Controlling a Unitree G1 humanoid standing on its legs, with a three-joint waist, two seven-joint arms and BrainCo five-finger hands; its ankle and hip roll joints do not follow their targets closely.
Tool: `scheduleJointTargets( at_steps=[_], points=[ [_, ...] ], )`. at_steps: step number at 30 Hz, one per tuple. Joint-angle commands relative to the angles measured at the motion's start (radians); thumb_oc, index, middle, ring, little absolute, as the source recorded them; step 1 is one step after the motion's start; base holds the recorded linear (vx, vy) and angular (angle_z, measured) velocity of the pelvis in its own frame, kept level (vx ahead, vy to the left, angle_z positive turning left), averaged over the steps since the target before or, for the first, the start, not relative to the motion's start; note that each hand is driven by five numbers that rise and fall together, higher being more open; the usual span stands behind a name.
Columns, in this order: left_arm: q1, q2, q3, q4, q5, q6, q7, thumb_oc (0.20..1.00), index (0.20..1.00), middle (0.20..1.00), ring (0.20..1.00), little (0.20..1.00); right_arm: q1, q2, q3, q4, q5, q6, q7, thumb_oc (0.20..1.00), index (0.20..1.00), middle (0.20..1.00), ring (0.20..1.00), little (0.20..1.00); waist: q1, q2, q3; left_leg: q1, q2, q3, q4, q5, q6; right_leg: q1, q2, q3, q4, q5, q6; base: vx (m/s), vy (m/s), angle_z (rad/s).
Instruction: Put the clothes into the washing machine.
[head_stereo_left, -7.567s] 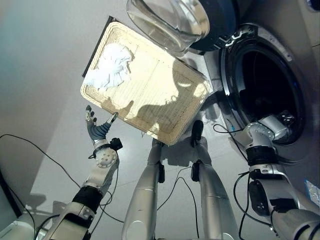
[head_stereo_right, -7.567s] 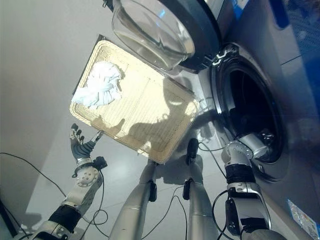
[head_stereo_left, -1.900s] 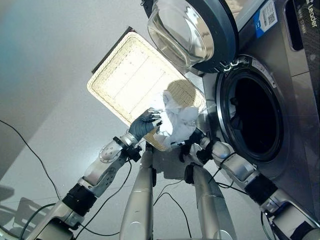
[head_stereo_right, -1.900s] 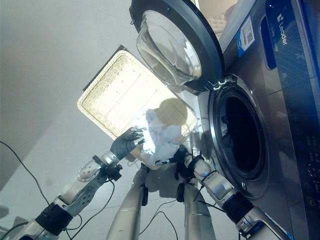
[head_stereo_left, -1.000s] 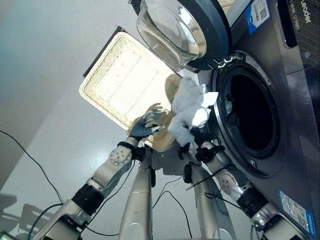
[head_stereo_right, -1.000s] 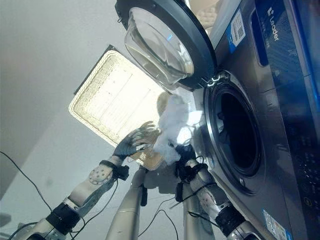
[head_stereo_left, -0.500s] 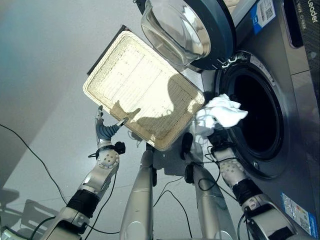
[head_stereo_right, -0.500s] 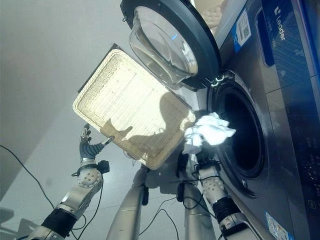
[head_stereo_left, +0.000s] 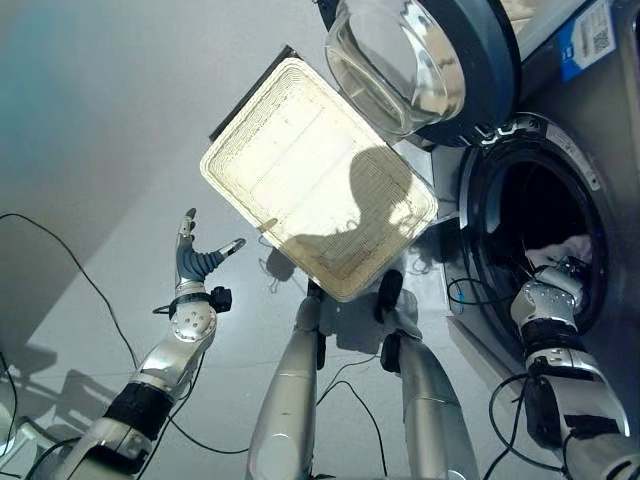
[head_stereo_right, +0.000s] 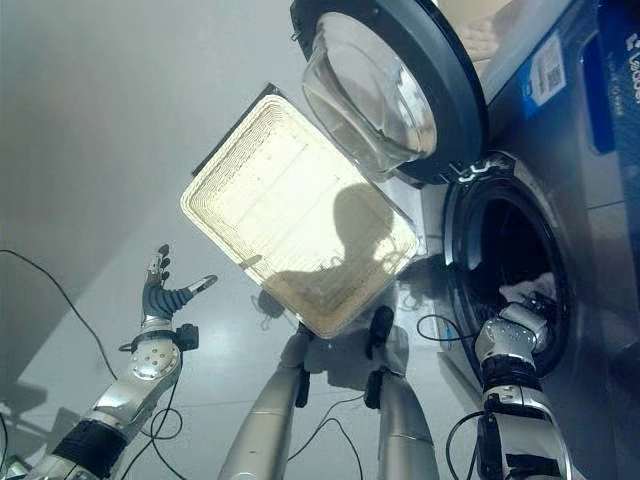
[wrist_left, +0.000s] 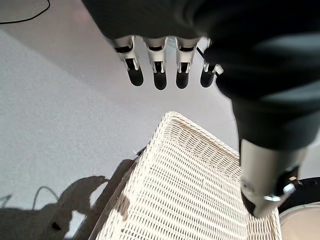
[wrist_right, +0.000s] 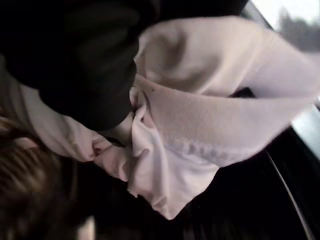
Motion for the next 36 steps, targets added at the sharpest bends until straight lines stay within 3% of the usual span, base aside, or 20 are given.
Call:
scheduleJointTargets(
  at_steps=[1,2,3,4,5,6,7,8,9,15,20,22,24,25,26,29,34,36],
  points=[
    [0.002,-0.005,0.025,-0.035,0.002,-0.02,-0.001,1.0,1.0,1.0,1.0,1.0,0.121,-0.358,-0.117,-0.116,-0.515,-0.283,-0.349,0.288,0.288,0.288,0.288,0.288,-0.084,-0.023,-0.027,-0.022,-0.068,0.018,0.034,-0.05,0.039,0.046,-0.02,-0.055,-0.044,0.071,0.106,0.0,0.024,-0.06],
    [-0.002,-0.011,0.013,-0.039,0.001,-0.012,0.001,1.0,1.0,1.0,1.0,1.0,0.121,-0.371,-0.102,-0.137,-0.657,-0.226,-0.464,0.805,0.805,0.805,0.805,0.805,-0.086,-0.02,-0.027,-0.026,-0.072,0.016,0.042,-0.056,0.039,0.044,-0.022,-0.053,-0.04,0.066,0.108,0.0,0.05,-0.06],
    [-0.01,-0.025,0.012,-0.036,-0.001,-0.004,-0.008,1.0,1.0,1.0,1.0,1.0,0.126,-0.346,-0.073,-0.171,-0.566,-0.195,-0.371,1.0,1.0,1.0,1.0,1.0,-0.089,-0.012,-0.027,-0.04,-0.075,0.017,0.05,-0.05,0.04,0.035,-0.024,-0.052,-0.04,0.07,0.106,0.0,0.05,-0.06],
    [-0.01,-0.025,0.012,-0.036,-0.001,-0.004,-0.008,1.0,1.0,1.0,1.0,1.0,0.126,-0.346,-0.073,-0.171,-0.566,-0.195,-0.371,1.0,1.0,1.0,1.0,1.0,-0.089,-0.012,-0.027,-0.04,-0.075,0.017,0.05,-0.05,0.04,0.035,-0.024,-0.052,-0.04,0.07,0.106,0.01,0.05,0.04],
    [-0.012,-0.031,0.009,-0.033,-0.003,0.002,-0.009,1.0,1.0,1.0,1.0,1.0,0.132,-0.313,-0.054,-0.177,-0.351,-0.154,-0.14,1.0,1.0,1.0,1.0,1.0,-0.09,-0.01,-0.027,-0.033,-0.078,0.016,0.051,-0.057,0.039,0.042,-0.025,-0.049,-0.038,0.061,0.106,0.02,0.015,0.07],
    [-0.012,-0.031,0.009,-0.033,-0.003,0.002,-0.009,1.0,1.0,1.0,1.0,1.0,0.132,-0.313,-0.054,-0.177,-0.351,-0.154,-0.14,1.0,1.0,1.0,1.0,1.0,-0.09,-0.01,-0.027,-0.033,-0.078,0.016,0.051,-0.057,0.039,0.042,-0.025,-0.049,-0.038,0.061,0.106,0.03,0.038,0.03],
    [-0.026,-0.042,0.005,-0.021,-0.009,0.014,-0.028,1.0,1.0,1.0,1.0,1.0,0.141,-0.249,0.003,-0.108,0.328,0.145,0.524,1.0,1.0,1.0,1.0,1.0,-0.086,-0.003,-0.027,-0.033,-0.086,0.016,0.043,-0.049,0.043,0.046,-0.03,-0.053,-0.05,0.064,0.103,0.0,0.0,0.0],
    [-0.032,-0.049,0.006,-0.015,-0.005,0.019,-0.04,1.0,1.0,1.0,1.0,1.0,0.143,-0.184,0.048,-0.108,0.514,0.369,0.719,1.0,1.0,1.0,1.0,1.0,-0.084,0.0,-0.027,-0.038,-0.086,0.02,0.038,-0.043,0.044,0.042,-0.031,-0.053,-0.06,0.071,0.102,0.01,0.001,0.09],
    [-0.022,-0.054,0.001,-0.002,-0.003,0.016,-0.033,1.0,1.0,1.0,1.0,1.0,0.199,-0.094,0.101,-0.166,0.514,0.442,0.802,1.0,1.0,1.0,1.0,1.0,-0.09,-0.005,-0.027,-0.037,-0.084,0.024,0.032,-0.039,0.046,0.04,-0.03,-0.05,-0.062,0.075,0.104,0.0,-0.024,0.14],
    [-0.003,-0.105,0.0,0.061,-0.007,-0.044,-0.025,1.0,1.0,1.0,1.0,1.0,0.254,0.048,0.154,-0.213,0.514,0.459,0.922,1.0,1.0,1.0,1.0,1.0,-0.107,-0.008,-0.027,-0.019,-0.078,0.039,0.007,-0.031,0.044,0.048,-0.02,-0.034,-0.079,0.084,0.106,0.01,0.029,-0.03],
    [-0.005,-0.139,-0.011,0.101,-0.089,-0.105,-0.075,1.0,1.0,1.0,1.0,1.0,0.213,0.041,0.173,-0.162,0.469,0.44,0.952,1.0,1.0,1.0,1.0,1.0,-0.107,0.005,-0.027,-0.008,-0.076,0.045,-0.02,-0.022,0.04,0.053,-0.019,-0.034,-0.096,0.091,0.112,-0.02,0.065,-0.06],
    [0.003,-0.147,-0.013,0.128,-0.147,-0.122,-0.1,1.0,1.0,1.0,1.0,1.0,0.209,0.037,0.198,-0.141,0.278,0.45,0.921,1.0,1.0,1.0,1.0,1.0,-0.106,0.009,-0.027,-0.006,-0.078,0.046,-0.022,-0.022,0.039,0.054,-0.02,-0.035,-0.099,0.092,0.111,-0.04,0.065,-0.04],
    [0.018,-0.164,0.001,0.172,-0.208,-0.134,-0.143,1.0,1.0,1.0,1.0,1.0,0.21,0.019,0.26,-0.116,-0.107,0.478,0.86,1.0,1.0,1.0,1.0,1.0,-0.105,0.01,-0.027,-0.007,-0.077,0.048,-0.017,-0.021,0.037,0.053,-0.022,-0.038,-0.101,0.096,0.109,-0.05,0.043,-0.04],
    [0.025,-0.173,0.008,0.192,-0.219,-0.136,-0.153,1.0,1.0,1.0,1.0,1.0,0.215,0.011,0.293,-0.11,-0.226,0.475,0.852,1.0,1.0,1.0,1.0,1.0,-0.104,0.008,-0.027,-0.008,-0.076,0.049,-0.017,-0.019,0.037,0.052,-0.022,-0.038,-0.104,0.099,0.108,-0.06,0.019,-0.03],
    [0.04,-0.185,0.027,0.232,-0.252,-0.134,-0.169,1.0,1.0,1.0,1.0,1.0,0.219,-0.009,0.351,-0.094,-0.461,0.473,0.819,1.0,1.0,1.0,1.0,1.0,-0.103,0.005,-0.027,-0.005,-0.074,0.052,-0.023,-0.016,0.037,0.056,-0.022,-0.039,-0.113,0.104,0.107,-0.05,-0.002,-0.02],
    [0.073,-0.201,0.09,0.356,-0.29,-0.157,-0.244,1.0,1.0,1.0,1.0,1.0,0.232,-0.056,0.448,-0.04,-0.814,0.451,0.836,1.0,1.0,1.0,1.0,1.0,-0.101,-0.008,-0.027,0.016,-0.068,0.063,-0.036,-0.016,0.033,0.074,-0.019,-0.039,-0.14,0.113,0.11,-0.05,-0.004,-0.01],
    [0.088,-0.225,0.133,0.509,-0.333,-0.138,-0.34,1.0,1.0,1.0,1.0,1.0,0.22,-0.075,0.565,-0.035,-1.054,0.469,0.767,1.0,1.0,1.0,1.0,1.0,-0.102,-0.022,-0.027,0.052,-0.066,0.071,-0.036,-0.024,0.028,0.108,-0.021,-0.038,-0.165,0.118,0.114,-0.05,0.033,-0.01],
    [0.085,-0.239,0.155,0.601,-0.382,-0.118,-0.441,1.0,1.0,1.0,1.0,1.0,0.207,-0.066,0.618,-0.008,-1.15,0.502,0.779,1.0,1.0,1.0,1.0,1.0,-0.106,-0.03,-0.027,0.089,-0.066,0.077,-0.035,-0.032,0.023,0.146,-0.027,-0.037,-0.19,0.124,0.119,-0.09,0.077,-0.05]
  ],
)
